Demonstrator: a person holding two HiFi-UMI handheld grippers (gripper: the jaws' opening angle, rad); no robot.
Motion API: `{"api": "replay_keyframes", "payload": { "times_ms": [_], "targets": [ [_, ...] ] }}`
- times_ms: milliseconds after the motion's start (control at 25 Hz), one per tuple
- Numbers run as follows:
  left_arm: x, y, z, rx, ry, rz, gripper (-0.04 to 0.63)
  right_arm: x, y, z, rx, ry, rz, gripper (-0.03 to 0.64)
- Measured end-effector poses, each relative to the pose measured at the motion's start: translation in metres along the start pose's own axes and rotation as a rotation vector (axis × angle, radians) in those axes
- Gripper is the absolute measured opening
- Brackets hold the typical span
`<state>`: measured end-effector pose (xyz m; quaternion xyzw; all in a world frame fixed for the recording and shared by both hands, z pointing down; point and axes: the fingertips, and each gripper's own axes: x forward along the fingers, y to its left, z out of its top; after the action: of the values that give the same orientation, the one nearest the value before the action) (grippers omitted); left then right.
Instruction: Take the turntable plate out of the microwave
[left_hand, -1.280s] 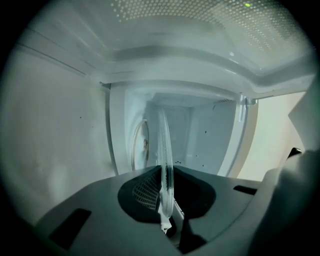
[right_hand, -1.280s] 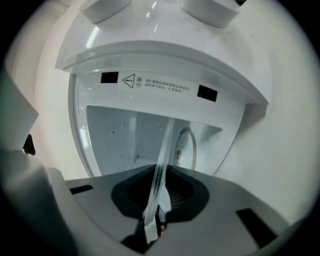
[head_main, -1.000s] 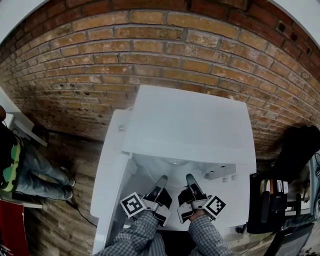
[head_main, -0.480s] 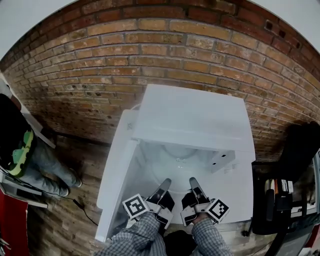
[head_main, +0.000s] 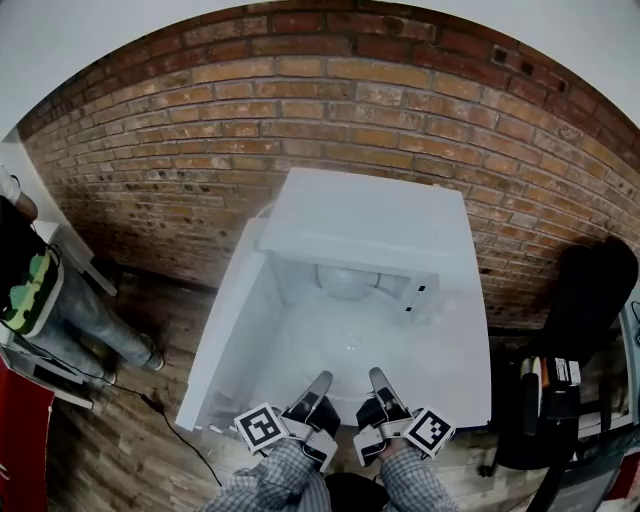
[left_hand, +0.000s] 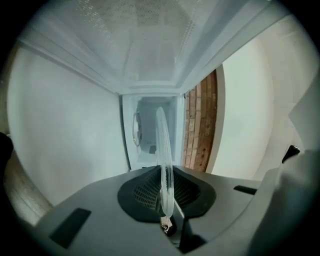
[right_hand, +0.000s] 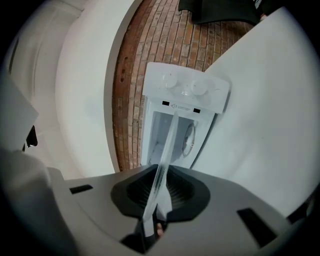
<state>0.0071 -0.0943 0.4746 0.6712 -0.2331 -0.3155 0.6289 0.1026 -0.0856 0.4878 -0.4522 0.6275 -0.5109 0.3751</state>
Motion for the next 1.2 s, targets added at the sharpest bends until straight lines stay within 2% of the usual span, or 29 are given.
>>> {"api": "replay_keyframes", "payload": {
  "times_ms": [360, 640, 1200],
  "targets": [
    [-0.056, -0.029, -0.054, -0.006, -0.031, -0.033, 0.037, -0.073, 0.029, -0.019, -0.009, 0.018, 0.032, 0.051],
    [-0.086, -0.061, -0.079, 0.000, -0.040, -0.046, 0.038, -0.111, 0.057, -0.032, -0.021, 0.016, 0.049, 0.051],
    [-0.101, -0.116, -0.076, -0.007, 0.036, -0.068, 0.042, -0.124, 0.111, -0.045, -0.024, -0.044, 0.069, 0.060]
  ]
}}
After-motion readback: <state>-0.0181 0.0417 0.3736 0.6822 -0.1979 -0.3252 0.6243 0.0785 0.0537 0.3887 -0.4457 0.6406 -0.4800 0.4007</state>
